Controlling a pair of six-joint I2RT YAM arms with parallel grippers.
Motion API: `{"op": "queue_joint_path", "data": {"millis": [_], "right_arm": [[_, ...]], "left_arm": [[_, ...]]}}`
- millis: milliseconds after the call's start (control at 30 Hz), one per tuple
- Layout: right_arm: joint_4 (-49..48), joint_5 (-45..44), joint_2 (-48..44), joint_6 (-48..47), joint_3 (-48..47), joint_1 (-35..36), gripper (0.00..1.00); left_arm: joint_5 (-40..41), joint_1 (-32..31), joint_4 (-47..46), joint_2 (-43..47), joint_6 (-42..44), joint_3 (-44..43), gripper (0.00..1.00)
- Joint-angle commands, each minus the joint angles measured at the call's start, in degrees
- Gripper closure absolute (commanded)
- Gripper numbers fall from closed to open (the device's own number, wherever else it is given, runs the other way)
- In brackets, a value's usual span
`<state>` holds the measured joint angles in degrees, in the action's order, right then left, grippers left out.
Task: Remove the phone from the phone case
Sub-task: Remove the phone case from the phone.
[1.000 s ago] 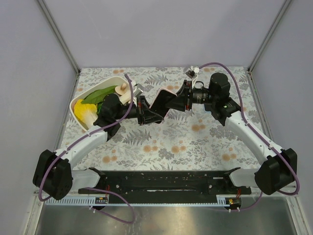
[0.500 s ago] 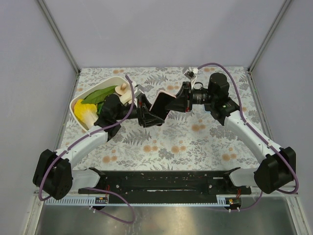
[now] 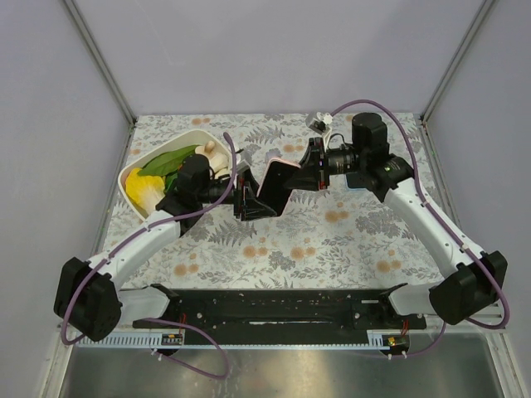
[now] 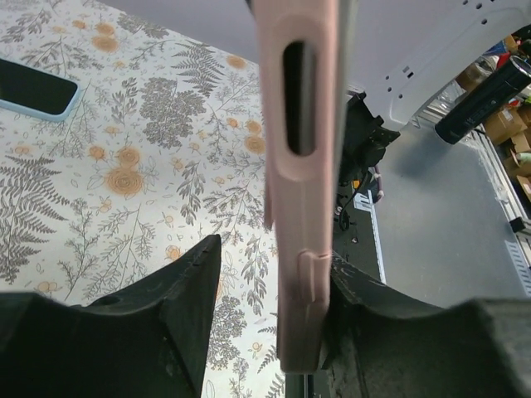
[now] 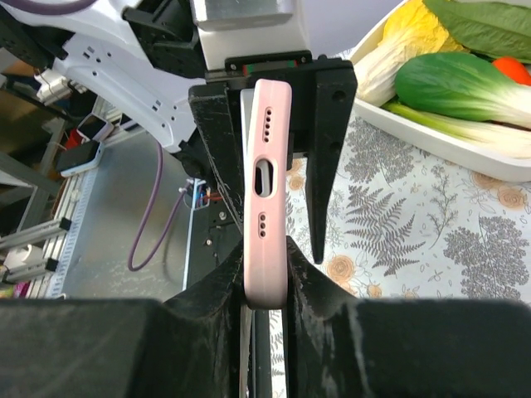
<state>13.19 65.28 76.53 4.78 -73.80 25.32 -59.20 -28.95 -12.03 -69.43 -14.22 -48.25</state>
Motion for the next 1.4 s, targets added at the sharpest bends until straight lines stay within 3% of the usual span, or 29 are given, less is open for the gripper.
{"op": "queue_joint_path", "data": {"millis": [0, 333, 667, 900, 933, 1033, 1133, 1200, 1367], "right_arm": [[7.6, 1.5, 0.6, -8.0, -5.4, 0.8, 1.0], [11.5, -0.1, 0.8, -11.8, -6.0, 1.8, 1.0], [10.3, -0.6, 0.6, -11.9, -6.0, 2.0, 1.0], [7.4, -0.9, 0.1, -9.8, -4.9, 1.9, 1.0], [6.8, -0.9, 0.1, -9.4, -4.7, 1.9, 1.0], [4.7, -0.9, -0.1, -7.6, -4.3, 1.9, 1.0], [2.0, -1.1, -0.4, -5.7, -3.6, 2.1, 1.0], [1.3, -1.8, -0.5, -5.1, -3.3, 2.1, 0.89], [0.1, -4.4, -1.5, -3.0, -2.1, 2.0, 0.43]], "left_arm": [[-2.5, -0.8, 1.2, 1.0, 3.1, -3.6, 0.52], [-2.5, -3.2, 4.3, -1.3, 5.3, -5.5, 0.74], [-3.5, -3.4, 2.5, -1.7, 4.0, -4.5, 0.59], [-4.7, -3.4, 0.9, -2.2, 2.5, -4.2, 0.7], [-4.7, -3.4, 0.5, -2.3, 2.2, -4.1, 0.73], [-5.1, -3.3, -0.4, -2.5, 1.3, -4.0, 0.98], [-5.0, -3.4, -0.5, -2.1, 1.1, -3.9, 1.0], [-4.6, -3.4, -0.6, -1.6, 1.4, -3.6, 1.0], [-4.1, -3.2, -2.1, 0.4, 2.4, -3.0, 1.0]]}}
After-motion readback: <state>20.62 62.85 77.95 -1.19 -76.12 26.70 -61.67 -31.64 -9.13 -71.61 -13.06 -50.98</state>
